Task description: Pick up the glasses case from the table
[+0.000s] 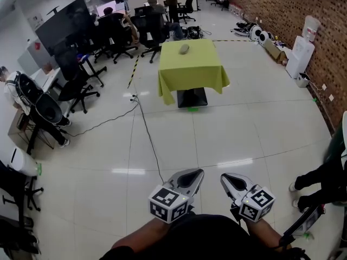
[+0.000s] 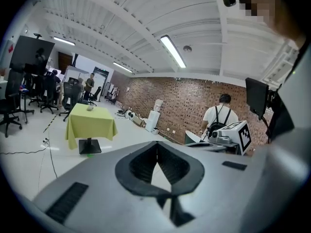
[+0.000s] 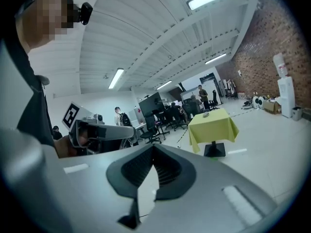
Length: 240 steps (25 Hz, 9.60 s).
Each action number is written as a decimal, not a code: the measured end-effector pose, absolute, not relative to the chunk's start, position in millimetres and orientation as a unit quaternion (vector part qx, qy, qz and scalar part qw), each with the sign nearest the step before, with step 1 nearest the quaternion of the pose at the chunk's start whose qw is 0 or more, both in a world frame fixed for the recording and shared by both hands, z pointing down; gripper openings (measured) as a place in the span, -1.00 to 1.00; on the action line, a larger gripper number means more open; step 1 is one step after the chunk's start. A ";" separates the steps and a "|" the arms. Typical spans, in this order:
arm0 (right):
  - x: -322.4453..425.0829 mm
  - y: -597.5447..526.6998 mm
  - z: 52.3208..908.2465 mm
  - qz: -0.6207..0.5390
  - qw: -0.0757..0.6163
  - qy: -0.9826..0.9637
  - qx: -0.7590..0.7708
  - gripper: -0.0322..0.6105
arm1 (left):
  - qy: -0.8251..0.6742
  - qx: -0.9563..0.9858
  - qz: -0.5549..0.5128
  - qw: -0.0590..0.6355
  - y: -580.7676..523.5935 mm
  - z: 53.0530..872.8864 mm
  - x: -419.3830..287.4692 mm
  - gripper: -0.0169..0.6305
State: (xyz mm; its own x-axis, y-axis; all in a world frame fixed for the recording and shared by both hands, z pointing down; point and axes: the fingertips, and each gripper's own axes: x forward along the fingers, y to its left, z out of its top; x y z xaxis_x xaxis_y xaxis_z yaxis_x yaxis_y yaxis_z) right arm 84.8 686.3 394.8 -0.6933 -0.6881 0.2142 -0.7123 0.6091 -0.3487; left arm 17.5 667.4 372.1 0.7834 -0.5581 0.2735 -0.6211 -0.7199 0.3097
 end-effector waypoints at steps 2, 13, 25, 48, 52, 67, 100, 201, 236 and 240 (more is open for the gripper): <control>86.2 685.8 393.9 0.205 0.029 -0.897 0.391 -0.89 | -0.320 0.924 0.081 0.195 667.2 372.6 18.5 -0.92; 79.4 684.1 395.7 0.206 0.030 -0.898 0.388 -0.89 | -0.324 0.922 0.082 0.196 666.2 375.9 10.7 -0.92; 61.2 672.3 399.1 0.207 0.034 -0.898 0.386 -0.89 | -0.327 0.922 0.075 0.196 654.9 377.1 -6.0 -0.92; -9.8 614.9 409.8 0.193 0.067 -0.894 0.399 -0.89 | -0.304 0.929 0.067 0.199 596.1 393.6 -76.9 -0.92; -16.2 611.5 414.2 0.191 0.073 -0.888 0.412 -0.89 | -0.298 0.931 0.062 0.200 586.3 400.6 -87.1 -0.92; -13.2 586.9 421.9 0.206 0.079 -0.879 0.423 -0.89 | -0.283 0.935 0.062 0.204 557.0 403.1 -78.4 -0.92; 115.0 388.5 426.1 0.205 0.032 -0.922 0.326 -0.89 | -0.414 0.886 0.080 0.191 385.5 405.0 28.8 -0.92; 152.6 24.6 455.2 0.213 0.050 -0.919 0.328 -0.89 | -0.433 0.869 0.094 0.223 18.4 432.2 48.2 -0.92; 12.0 -161.6 430.3 0.187 0.080 -0.894 0.399 -0.89 | -0.359 0.909 0.064 0.203 -191.7 417.9 -82.4 -0.92; 7.3 -173.9 427.8 0.181 0.084 -0.895 0.399 -0.89 | -0.360 0.908 0.058 0.207 -201.0 420.6 -88.7 -0.92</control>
